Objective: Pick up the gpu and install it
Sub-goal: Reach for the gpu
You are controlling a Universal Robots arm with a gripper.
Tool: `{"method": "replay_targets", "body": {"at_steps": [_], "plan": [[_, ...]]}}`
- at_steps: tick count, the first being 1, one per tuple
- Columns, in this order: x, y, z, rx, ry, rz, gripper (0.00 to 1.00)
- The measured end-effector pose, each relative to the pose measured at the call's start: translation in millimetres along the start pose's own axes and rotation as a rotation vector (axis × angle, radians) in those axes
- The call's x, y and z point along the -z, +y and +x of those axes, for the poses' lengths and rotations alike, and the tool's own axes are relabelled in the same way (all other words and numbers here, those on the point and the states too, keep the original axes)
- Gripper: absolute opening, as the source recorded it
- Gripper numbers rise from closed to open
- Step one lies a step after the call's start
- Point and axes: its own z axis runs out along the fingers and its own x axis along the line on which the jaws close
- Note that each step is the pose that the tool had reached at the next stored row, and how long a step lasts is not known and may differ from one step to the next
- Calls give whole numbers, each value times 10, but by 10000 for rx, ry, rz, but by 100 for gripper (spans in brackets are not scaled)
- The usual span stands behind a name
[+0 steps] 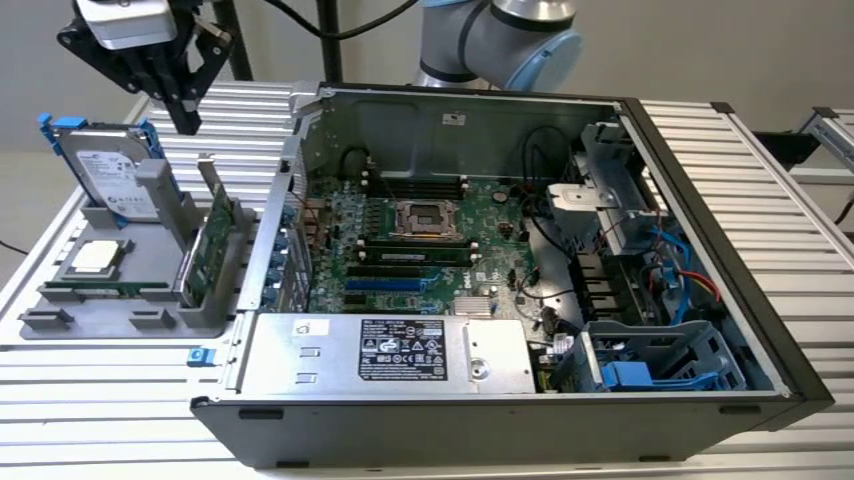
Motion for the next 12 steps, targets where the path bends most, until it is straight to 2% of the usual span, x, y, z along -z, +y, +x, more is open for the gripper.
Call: {"method": "replay_targets", "body": {"at_steps": [12], "plan": [[3,-11,159,0,0,0,0]]}}
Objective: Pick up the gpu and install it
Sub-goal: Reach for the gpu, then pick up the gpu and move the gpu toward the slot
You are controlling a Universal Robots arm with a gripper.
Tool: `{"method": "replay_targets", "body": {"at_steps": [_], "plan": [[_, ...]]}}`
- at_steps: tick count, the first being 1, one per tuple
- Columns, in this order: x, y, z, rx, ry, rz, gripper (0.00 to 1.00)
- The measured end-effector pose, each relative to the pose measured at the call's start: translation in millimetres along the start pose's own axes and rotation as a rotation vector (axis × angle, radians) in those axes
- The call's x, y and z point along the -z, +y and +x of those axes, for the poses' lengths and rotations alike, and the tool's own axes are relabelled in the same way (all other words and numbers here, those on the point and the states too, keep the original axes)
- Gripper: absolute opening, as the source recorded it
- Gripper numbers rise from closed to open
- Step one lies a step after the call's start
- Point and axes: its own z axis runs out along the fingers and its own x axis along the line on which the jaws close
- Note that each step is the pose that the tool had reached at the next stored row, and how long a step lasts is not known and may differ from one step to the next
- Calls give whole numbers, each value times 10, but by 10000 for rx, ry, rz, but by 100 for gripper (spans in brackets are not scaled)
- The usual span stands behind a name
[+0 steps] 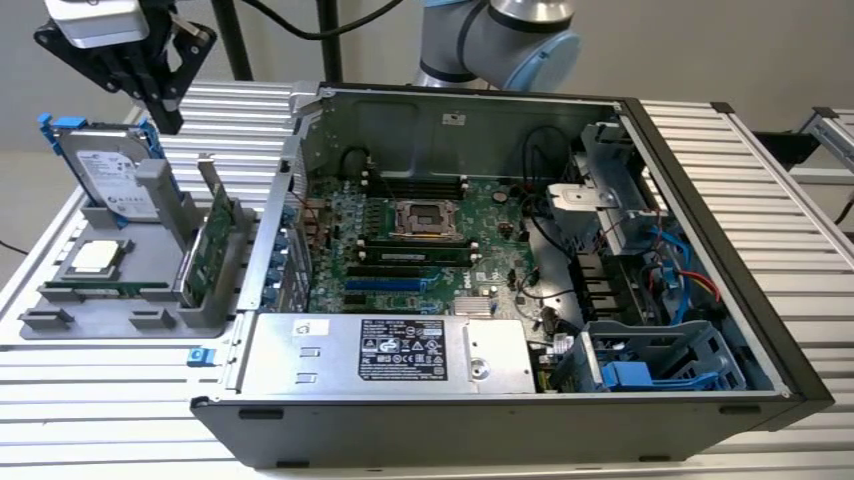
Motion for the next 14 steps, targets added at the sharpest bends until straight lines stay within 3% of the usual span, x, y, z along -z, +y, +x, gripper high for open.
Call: {"method": "replay_targets", "body": {"at_steps": [14], "plan": [[4,-12,177,0,0,0,0]]}}
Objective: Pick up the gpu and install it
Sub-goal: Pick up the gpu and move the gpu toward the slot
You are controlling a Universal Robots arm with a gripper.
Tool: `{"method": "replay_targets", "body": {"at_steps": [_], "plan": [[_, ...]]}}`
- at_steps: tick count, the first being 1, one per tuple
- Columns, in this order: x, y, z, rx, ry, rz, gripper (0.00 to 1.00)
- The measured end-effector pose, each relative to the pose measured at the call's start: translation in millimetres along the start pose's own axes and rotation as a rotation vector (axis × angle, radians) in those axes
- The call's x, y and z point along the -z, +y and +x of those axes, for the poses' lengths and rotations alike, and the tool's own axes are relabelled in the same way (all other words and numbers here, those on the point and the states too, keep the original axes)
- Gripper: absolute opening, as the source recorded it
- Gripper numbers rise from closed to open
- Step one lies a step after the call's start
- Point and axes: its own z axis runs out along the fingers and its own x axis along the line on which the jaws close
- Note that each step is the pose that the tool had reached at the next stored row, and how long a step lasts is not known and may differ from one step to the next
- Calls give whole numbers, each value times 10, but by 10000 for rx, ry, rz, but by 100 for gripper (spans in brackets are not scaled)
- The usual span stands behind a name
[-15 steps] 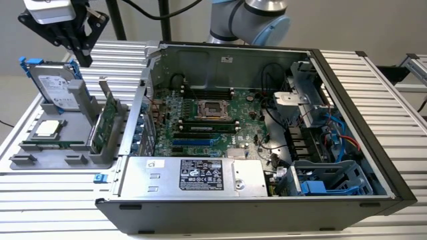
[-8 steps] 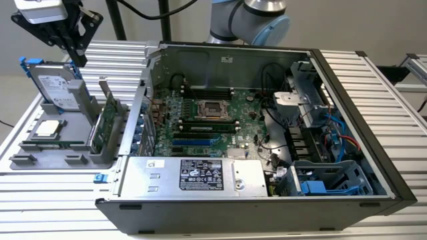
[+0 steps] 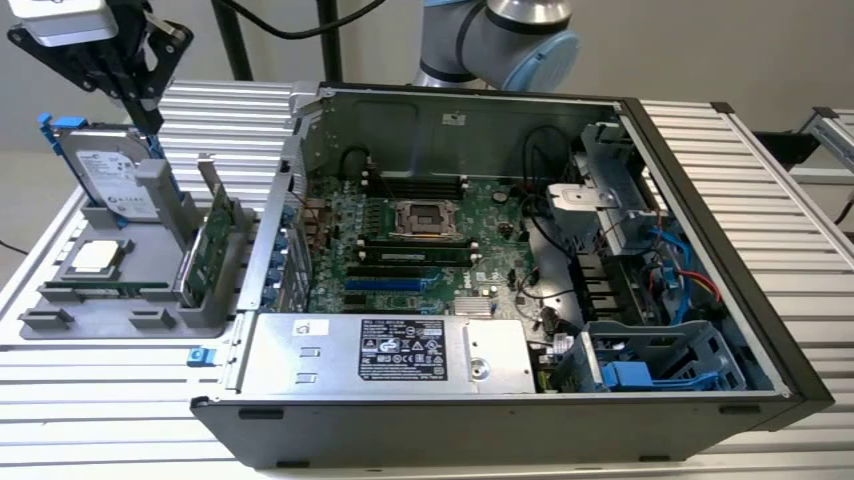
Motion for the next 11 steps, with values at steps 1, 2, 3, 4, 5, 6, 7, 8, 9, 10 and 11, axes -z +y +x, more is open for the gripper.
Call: {"method": "replay_targets", "body": {"at_steps": [1,2,3,4,5,6,7,8,9,10,11], "plan": [[0,-1,11,0,0,0,0],[1,-2,22,0,0,0,0],[1,-2,34,0,0,0,0],[1,-3,45,1,0,0,0],[1,-4,55,0,0,0,0],[1,-5,67,0,0,0,0],[2,-6,78,0,0,0,0],[2,-7,89,0,0,0,0],[2,-7,101,0,0,-1,0],[3,-8,112,0,0,0,0],[3,-9,123,0,0,0,0]]}}
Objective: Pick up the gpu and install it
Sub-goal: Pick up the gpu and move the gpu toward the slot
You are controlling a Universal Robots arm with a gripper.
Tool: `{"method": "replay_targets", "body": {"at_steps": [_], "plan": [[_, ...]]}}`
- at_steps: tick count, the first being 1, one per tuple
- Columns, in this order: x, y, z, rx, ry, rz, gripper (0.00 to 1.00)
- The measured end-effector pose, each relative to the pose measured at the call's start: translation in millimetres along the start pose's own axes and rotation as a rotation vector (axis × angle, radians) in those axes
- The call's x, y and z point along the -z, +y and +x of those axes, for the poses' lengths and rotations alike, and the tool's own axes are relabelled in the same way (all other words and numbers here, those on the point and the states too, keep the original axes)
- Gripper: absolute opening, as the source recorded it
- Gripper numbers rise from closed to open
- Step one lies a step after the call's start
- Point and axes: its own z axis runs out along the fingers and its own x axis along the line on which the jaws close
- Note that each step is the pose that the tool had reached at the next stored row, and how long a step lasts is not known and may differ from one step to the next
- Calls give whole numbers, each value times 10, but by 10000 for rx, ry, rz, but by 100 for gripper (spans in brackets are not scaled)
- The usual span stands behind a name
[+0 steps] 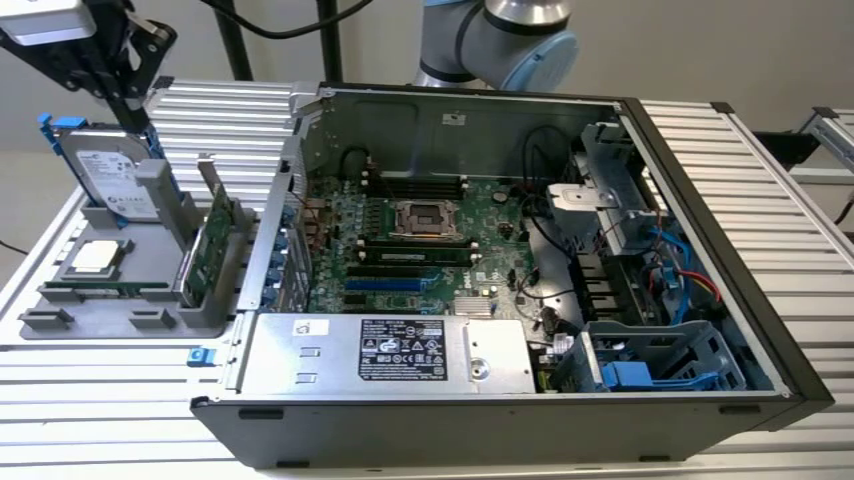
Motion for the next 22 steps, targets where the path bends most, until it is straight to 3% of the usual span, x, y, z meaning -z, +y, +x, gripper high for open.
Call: {"method": "replay_targets", "body": {"at_steps": [5,19,20,22], "plan": [[2,-4,51,0,1,1,0],[1,-4,60,0,0,0,0],[1,-4,61,0,0,0,100],[2,-4,61,0,0,0,100]]}}
